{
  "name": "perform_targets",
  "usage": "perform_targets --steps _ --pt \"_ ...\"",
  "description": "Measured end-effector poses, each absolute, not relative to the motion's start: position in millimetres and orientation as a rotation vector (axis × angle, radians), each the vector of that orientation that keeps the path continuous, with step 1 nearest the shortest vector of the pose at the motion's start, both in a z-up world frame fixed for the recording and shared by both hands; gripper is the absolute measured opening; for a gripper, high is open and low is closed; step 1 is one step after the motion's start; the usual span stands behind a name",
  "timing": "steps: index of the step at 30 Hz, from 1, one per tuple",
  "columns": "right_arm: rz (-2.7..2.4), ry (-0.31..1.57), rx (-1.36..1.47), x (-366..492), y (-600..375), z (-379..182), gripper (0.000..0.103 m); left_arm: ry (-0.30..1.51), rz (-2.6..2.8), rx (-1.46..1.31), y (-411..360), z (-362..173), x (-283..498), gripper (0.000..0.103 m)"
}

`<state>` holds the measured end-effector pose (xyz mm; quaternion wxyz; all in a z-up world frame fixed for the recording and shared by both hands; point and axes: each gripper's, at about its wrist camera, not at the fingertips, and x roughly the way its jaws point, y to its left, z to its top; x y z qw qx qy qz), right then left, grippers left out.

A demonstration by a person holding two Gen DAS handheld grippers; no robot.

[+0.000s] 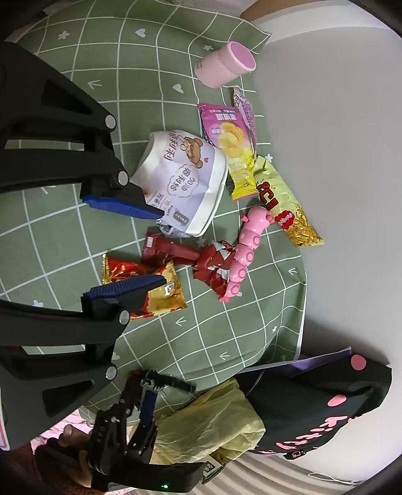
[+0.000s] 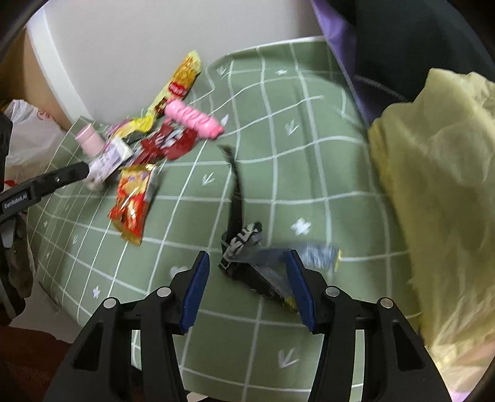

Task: Collect trash
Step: 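Grasp the red-gold wrapper with the left tool while the right tool grasps the black strap item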

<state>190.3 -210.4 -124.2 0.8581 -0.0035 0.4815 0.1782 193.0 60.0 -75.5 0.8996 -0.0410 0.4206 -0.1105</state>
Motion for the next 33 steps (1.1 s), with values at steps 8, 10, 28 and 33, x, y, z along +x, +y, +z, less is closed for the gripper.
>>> perform_targets --steps 8,10,28,33 --pt "0.374 0.958 -0.021 179.0 -206.2 -117.3 0.043 0.877 -0.238 -0.076 55.9 -74.2 184.3 0.036" --pt "0.370 0.910 -0.030 176.9 -209.6 -110.0 0.043 0.882 -0.239 -0.075 55.0 -74.9 182.1 0.036" --pt "0.439 0.964 0.097 183.7 -215.5 -130.9 0.050 0.987 -0.381 -0.214 46.7 -111.9 200.2 0.045" --pt "0.448 0.981 0.121 177.4 -220.5 -131.3 0.050 0.999 -0.367 -0.163 29.6 -118.6 221.9 0.045"
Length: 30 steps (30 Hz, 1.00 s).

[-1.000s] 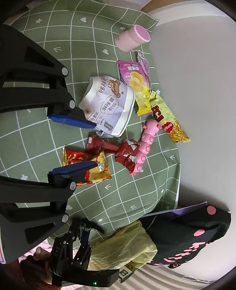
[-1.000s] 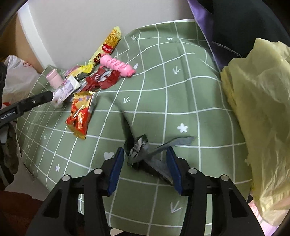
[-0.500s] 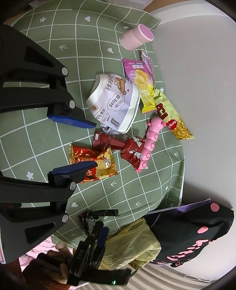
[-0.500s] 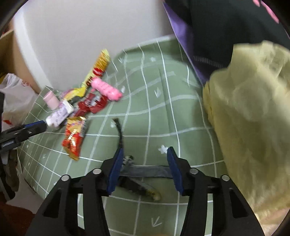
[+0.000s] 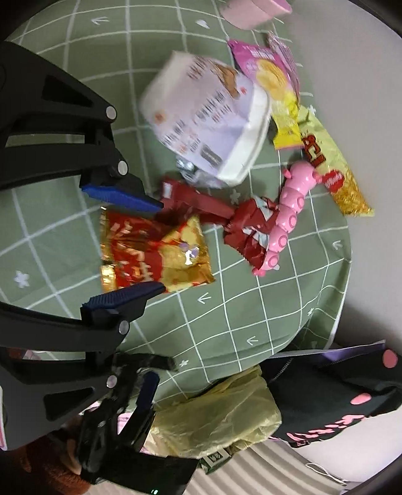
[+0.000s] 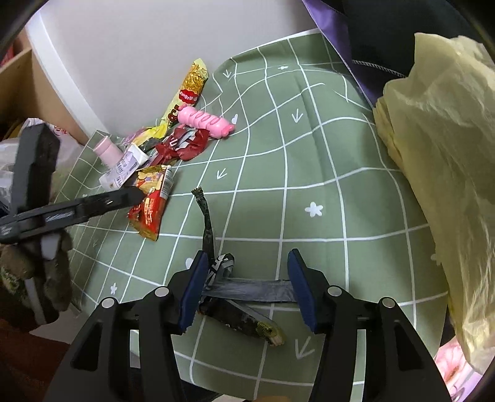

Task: Collect trash
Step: 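Grasp the red-gold wrapper with the left tool while the right tool grasps the black strap item, then carry both items into the yellow trash bag and open both tools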

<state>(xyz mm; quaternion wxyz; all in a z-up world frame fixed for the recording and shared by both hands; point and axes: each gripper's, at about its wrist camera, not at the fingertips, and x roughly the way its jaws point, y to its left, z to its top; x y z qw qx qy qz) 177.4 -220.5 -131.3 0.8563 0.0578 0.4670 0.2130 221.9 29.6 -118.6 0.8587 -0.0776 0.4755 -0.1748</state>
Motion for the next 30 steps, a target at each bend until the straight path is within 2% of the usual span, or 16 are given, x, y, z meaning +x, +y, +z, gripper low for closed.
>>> perform_targets --steps 4,6,8,21,26,29,30 --pt "0.433 1.001 0.081 177.6 -220.5 -123.7 0.050 1.042 -0.357 -0.143 18.5 -123.8 235.9 0.043" --pt "0.397 0.923 0.029 165.3 -222.4 -107.5 0.050 1.055 -0.366 -0.148 17.7 -122.7 238.2 0.025" --pt "0.412 0.893 -0.014 156.3 -222.5 -98.6 0.050 1.052 -0.368 -0.134 18.6 -120.8 237.7 0.022" --pt "0.531 0.948 -0.129 151.0 -196.1 -107.2 0.049 1.036 -0.340 -0.192 60.2 -111.5 222.9 0.020" --pt "0.483 0.966 -0.217 153.1 -179.2 -120.9 0.037 1.021 -0.346 -0.211 63.2 -105.1 218.3 0.020" --pt "0.460 0.972 -0.186 155.4 -186.8 -118.2 0.021 0.991 -0.355 -0.198 62.7 -95.5 214.5 0.020" --pt "0.450 0.970 -0.175 156.4 -189.9 -116.1 0.019 0.976 -0.359 -0.196 62.7 -90.6 214.0 0.020"
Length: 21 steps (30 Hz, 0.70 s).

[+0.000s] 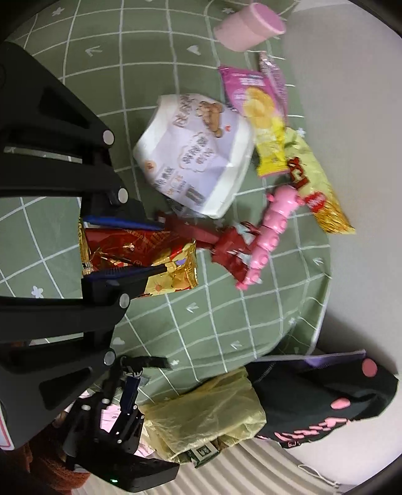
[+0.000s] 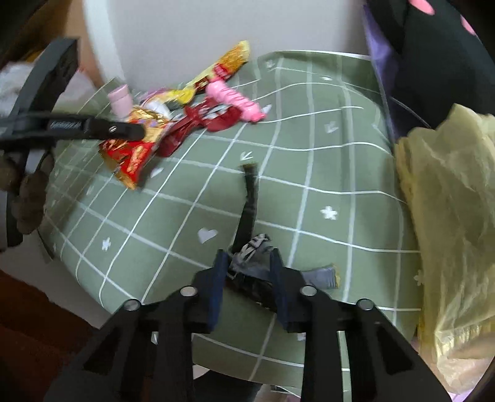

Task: Collect trash
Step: 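Carry both items into the yellow trash bag and open both tools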

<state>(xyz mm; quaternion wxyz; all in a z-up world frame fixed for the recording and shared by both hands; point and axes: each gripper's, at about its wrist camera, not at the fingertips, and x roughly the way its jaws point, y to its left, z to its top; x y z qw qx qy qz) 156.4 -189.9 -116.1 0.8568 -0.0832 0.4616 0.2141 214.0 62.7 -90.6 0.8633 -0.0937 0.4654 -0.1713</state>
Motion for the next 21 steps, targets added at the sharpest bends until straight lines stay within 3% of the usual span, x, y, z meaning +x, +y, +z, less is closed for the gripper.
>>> perform_targets --steps 10,21 --pt "0.368 0.820 -0.121 161.7 -208.5 -54.8 0.016 0.827 -0.421 -0.160 47.8 -31.5 222.9 0.020" --pt "0.229 0.588 -0.119 157.0 -229.5 36.0 0.016 0.604 -0.575 -0.063 -5.6 67.4 245.8 0.020"
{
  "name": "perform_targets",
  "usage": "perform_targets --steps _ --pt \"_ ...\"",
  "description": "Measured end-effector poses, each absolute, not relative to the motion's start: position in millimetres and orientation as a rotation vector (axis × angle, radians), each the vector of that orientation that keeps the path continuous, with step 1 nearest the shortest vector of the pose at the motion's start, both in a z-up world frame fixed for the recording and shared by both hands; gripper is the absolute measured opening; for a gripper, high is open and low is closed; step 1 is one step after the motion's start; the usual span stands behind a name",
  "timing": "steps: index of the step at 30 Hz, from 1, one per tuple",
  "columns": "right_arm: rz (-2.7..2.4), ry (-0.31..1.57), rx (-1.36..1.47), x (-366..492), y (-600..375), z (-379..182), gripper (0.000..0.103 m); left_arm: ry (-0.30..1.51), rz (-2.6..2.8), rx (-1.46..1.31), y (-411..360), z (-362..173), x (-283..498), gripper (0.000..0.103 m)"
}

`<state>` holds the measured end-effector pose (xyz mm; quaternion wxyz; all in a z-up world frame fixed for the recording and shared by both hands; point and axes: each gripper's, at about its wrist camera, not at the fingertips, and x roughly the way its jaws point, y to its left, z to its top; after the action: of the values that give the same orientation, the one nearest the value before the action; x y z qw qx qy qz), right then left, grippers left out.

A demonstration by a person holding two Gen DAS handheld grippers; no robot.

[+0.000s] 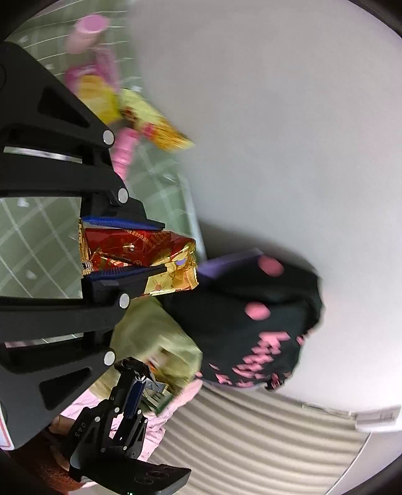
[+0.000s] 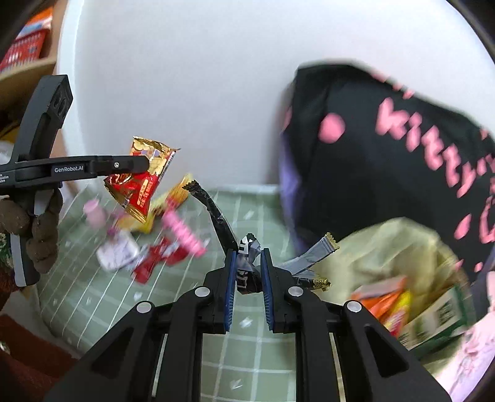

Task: Collect trash
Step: 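Carry both items into the yellow trash bag and open both tools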

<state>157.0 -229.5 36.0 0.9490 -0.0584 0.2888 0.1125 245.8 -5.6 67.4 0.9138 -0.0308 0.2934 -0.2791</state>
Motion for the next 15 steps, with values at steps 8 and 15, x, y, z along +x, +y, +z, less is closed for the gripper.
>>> perform_targets --steps 8,15 --pt "0.032 0.467 -0.108 138.2 -290.3 92.3 0.016 0.526 -0.788 0.003 -81.8 121.5 251.9 0.021" --pt "-0.121 0.447 -0.049 126.3 -344.3 109.0 0.016 0.572 -0.921 0.030 -143.0 117.3 260.5 0.021"
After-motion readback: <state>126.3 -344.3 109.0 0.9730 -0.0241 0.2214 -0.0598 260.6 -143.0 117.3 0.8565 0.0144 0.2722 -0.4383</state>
